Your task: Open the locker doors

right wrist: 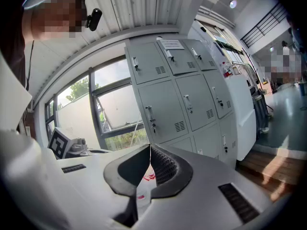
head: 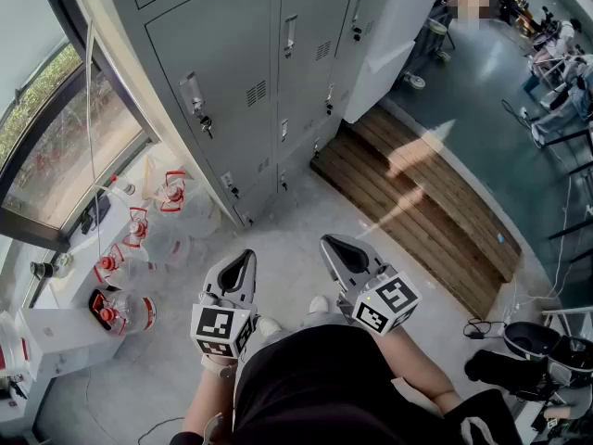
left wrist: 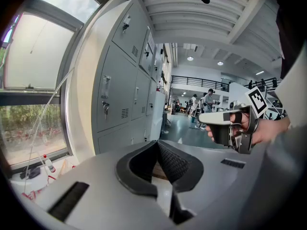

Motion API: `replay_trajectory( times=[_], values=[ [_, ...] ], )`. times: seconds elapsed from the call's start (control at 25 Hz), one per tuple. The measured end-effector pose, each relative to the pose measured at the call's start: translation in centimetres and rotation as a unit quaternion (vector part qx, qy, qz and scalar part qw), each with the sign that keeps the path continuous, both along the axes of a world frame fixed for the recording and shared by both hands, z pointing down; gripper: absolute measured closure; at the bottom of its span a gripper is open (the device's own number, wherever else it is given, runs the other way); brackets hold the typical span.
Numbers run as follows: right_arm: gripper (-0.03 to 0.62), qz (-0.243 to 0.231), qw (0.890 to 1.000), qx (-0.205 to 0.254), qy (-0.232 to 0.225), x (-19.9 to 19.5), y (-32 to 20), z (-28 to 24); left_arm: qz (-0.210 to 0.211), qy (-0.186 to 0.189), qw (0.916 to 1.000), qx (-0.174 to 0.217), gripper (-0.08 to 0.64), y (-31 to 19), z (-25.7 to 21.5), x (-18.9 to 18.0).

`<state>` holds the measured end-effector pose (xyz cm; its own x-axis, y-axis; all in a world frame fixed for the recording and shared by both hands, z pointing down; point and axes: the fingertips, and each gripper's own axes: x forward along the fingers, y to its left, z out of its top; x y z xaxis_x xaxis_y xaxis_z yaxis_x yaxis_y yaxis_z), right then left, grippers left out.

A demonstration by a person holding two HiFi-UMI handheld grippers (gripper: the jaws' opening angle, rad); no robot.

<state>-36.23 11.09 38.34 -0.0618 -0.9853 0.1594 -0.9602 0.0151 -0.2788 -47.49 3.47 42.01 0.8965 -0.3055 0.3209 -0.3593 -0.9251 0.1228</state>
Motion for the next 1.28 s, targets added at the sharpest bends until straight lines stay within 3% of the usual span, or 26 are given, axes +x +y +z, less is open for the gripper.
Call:
replay_trajectory(
  times=[0.24,0.8,1.04,1.28],
  values=[
    [0.563,-0.008,1.000,0.000,-0.015,2.4,2.1,0.1,0.005,-0.001,0.9997,0.025,0.540,2.5,-0.2,3.6],
    [0.563,-0.034,0.998,0.018,-0.044,8.9,2.5,0.8,-0.020,-0.030,0.9991,0.023,0.540,3.9,1.1,10.2],
    [0.563,-0.025,0.998,0.009,-0.060,9.5,-0.8,1.9,-0.029,-0.026,0.9987,0.031,0.540,0.0,0.8,10.6],
    [0.563,-0.012,0.999,0.009,-0.049,9.1,-7.2,1.6,-0.038,-0.016,0.9983,0.042,0.540,-7.1,0.5,9.7]
  ],
)
